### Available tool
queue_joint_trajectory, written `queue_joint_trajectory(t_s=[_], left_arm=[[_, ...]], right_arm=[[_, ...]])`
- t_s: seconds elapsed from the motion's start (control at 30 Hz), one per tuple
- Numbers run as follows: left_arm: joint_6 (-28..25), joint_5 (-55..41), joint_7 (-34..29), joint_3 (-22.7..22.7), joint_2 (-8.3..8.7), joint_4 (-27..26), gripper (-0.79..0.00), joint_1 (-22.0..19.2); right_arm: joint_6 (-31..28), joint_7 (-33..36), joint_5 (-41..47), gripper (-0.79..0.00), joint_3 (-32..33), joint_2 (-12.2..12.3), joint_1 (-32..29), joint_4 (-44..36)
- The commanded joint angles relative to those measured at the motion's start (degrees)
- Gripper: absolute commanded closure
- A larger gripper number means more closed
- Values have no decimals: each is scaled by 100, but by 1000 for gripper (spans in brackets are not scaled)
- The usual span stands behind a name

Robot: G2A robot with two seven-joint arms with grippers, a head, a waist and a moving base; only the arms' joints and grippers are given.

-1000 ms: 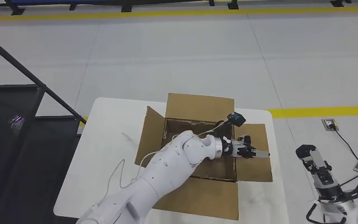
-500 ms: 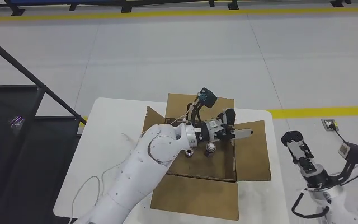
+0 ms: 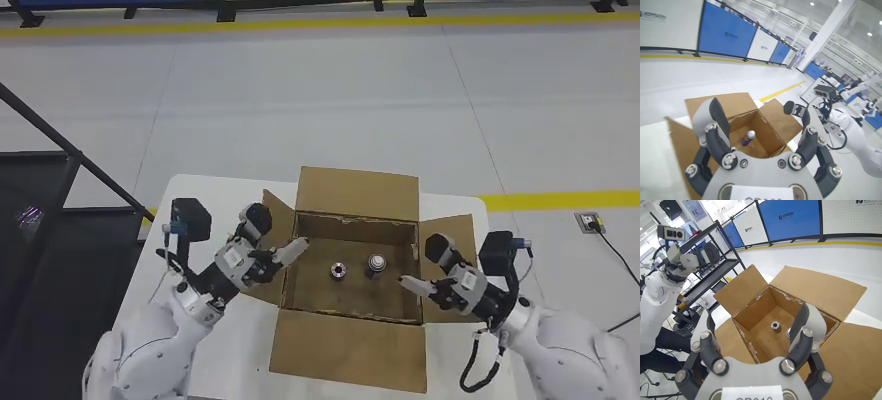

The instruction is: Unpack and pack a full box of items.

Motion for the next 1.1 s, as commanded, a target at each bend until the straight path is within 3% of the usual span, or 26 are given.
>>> queue_joint_trajectory(t_s=[0.0, 0.07, 0.17, 0.3, 0.47, 0.63, 0.7, 0.77, 0.87, 0.93, 1.07], left_arm=[[-41, -78, 237, -447, 31, -45, -785, 558], [-109, -183, 437, -699, 46, -35, -785, 859], [-367, -495, 851, -1030, 62, 100, -785, 1223], [-669, -744, 1256, -1323, 84, 378, -785, 1509], [-751, -842, 938, -1185, 128, 769, -785, 1419], [-714, -706, 716, -955, 164, 1000, -785, 1190], [-518, -432, 726, -842, 172, 987, -736, 1139], [-383, -311, 706, -752, 176, 988, -570, 1101], [-217, -199, 592, -598, 188, 1004, -406, 1020], [-116, -159, 494, -522, 198, 1043, -413, 955], [94, -65, 289, -366, 221, 1114, -308, 805]], right_arm=[[0, -2, 0, -785, 1, 0, -1, 0], [28, -10, -19, -785, -2, -1, -7, 4], [234, 226, -842, -785, -364, 2, 140, -172], [720, 736, -2538, -785, -1189, -25, 723, -117], [1151, 1198, -3486, -785, -2094, -124, 1495, 405], [1668, 1391, -3893, -785, -2510, -211, 1866, 692], [1728, 1357, -3847, -785, -2584, -237, 1938, 779], [1753, 1328, -3822, -785, -2585, -246, 1953, 823], [1745, 1288, -3818, -785, -2567, -249, 1927, 842], [1722, 1263, -3821, -785, -2549, -247, 1893, 836], [1672, 1226, -3864, -785, -2498, -240, 1825, 803]])
